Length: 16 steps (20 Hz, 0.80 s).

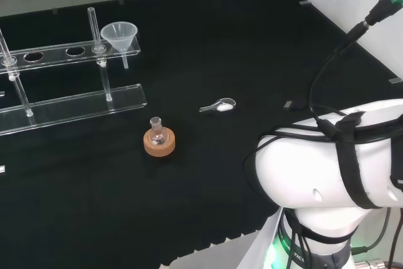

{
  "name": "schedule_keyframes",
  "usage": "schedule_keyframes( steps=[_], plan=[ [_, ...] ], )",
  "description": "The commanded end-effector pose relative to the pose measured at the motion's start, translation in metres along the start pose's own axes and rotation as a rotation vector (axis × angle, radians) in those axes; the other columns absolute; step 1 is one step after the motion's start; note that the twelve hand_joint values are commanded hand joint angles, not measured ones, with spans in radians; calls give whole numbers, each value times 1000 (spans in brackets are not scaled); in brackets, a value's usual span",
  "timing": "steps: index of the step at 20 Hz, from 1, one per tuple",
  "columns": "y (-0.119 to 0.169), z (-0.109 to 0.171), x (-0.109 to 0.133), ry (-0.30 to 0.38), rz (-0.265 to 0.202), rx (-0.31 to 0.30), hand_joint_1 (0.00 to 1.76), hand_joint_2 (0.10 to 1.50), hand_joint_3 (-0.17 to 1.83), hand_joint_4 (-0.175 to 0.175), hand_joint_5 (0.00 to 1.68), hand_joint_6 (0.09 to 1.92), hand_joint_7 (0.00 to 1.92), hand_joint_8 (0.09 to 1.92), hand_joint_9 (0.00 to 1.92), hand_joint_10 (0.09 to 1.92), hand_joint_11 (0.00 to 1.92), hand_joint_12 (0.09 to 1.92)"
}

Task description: Pick up the funnel from the transparent funnel stand.

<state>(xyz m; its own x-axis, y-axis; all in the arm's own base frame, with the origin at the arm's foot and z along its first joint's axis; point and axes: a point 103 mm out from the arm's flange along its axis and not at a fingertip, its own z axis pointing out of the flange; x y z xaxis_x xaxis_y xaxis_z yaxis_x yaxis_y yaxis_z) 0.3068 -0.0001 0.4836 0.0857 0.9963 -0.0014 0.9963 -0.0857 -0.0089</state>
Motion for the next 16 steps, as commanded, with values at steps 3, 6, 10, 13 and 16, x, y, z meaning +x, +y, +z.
schedule_keyframes(
  steps=[3,6,10,13,16],
  plan=[
    [4,2,6,7,11,-15,509,582,119,15,199,87,432,405,169,843,0,1508],
    [5,2,8,21,29,-28,503,600,76,15,175,87,359,518,148,883,0,1514],
    [14,5,18,30,23,-9,501,609,64,17,176,87,323,551,142,882,0,1491],
    [22,11,29,34,12,12,500,615,57,27,272,87,305,567,125,882,0,1459],
    [31,17,39,40,-3,35,499,622,49,39,430,87,291,578,99,885,0,1416]
  ],
)
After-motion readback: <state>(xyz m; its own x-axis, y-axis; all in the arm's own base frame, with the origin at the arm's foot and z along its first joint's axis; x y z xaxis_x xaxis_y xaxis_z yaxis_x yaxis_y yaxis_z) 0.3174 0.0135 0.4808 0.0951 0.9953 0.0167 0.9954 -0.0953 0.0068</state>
